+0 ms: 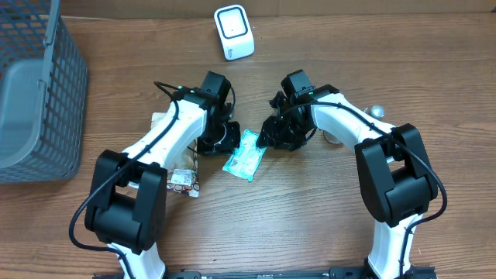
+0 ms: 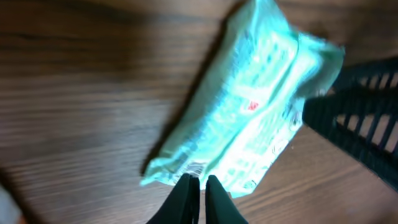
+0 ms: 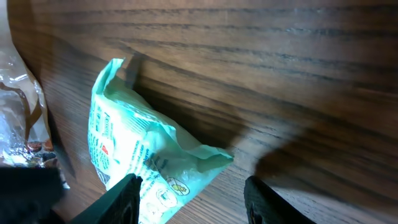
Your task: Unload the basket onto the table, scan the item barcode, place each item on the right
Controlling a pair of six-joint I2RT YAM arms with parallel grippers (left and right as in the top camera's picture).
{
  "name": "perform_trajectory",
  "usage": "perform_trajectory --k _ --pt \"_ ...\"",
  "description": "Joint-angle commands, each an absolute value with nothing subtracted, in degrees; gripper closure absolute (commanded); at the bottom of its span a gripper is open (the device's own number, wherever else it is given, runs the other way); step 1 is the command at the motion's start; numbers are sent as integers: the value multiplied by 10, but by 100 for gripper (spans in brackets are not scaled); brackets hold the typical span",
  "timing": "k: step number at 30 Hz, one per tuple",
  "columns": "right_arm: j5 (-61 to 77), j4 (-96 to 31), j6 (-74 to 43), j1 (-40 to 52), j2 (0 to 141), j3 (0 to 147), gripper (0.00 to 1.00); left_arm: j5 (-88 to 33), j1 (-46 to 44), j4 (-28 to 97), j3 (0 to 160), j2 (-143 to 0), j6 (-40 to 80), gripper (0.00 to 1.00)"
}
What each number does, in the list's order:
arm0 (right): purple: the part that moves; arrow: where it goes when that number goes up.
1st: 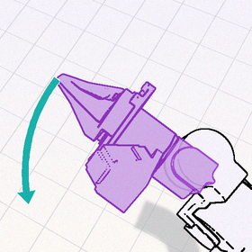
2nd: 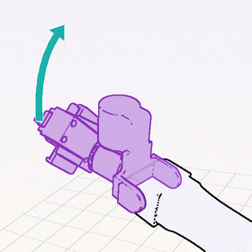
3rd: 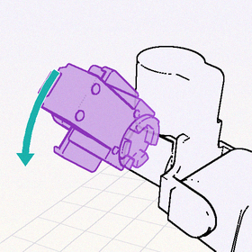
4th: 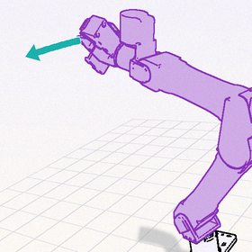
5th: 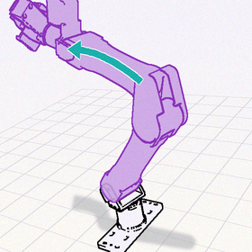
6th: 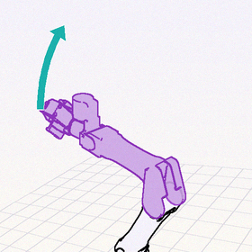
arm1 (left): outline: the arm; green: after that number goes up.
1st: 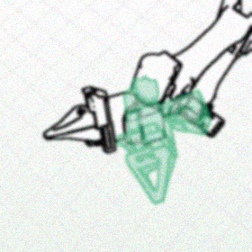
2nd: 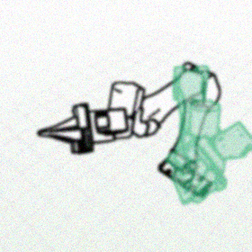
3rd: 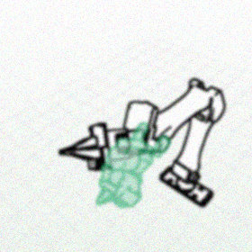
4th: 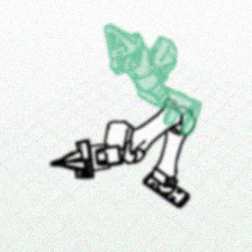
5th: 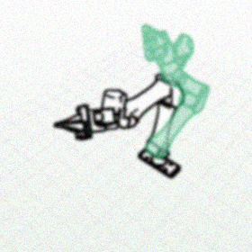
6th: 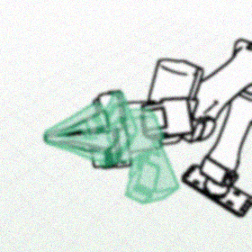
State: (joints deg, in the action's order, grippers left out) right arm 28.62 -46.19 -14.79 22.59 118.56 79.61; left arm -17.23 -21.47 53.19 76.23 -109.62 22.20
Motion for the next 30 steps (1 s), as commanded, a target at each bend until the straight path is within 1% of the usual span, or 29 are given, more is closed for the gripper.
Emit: perform_trajectory --k 1,9,11,18,21,25,26,27,30 --pt "297 -454 -147 227 1178 790 48 -193 -232 526 735 -1103 205 89" --pt "297 -432 -147 227 1178 790 47 -141 -234 496 708 -1143 206 89" --pt "297 -427 -148 228 1178 789 45 -128 -232 489 708 -1148 206 88" --pt "297 -410 -150 230 1178 765 44 -124 -232 481 708 -1160 206 87" --pt "305 -387 -154 230 1178 748 44 -120 -232 482 708 -1161 206 87" --pt "360 -329 -157 230 1178 719 45 -120 -232 482 708 -1161 206 86" --pt "374 -314 -165 230 1178 711 46 -120 -232 482 708 -1161 206 86" --pt "385 -301 -171 230 1178 704 51 -119 -232 482 708 -1161 206 86" --pt "418 -270 -182 230 1178 686 61 -118 -232 481 708 -1161 206 86"
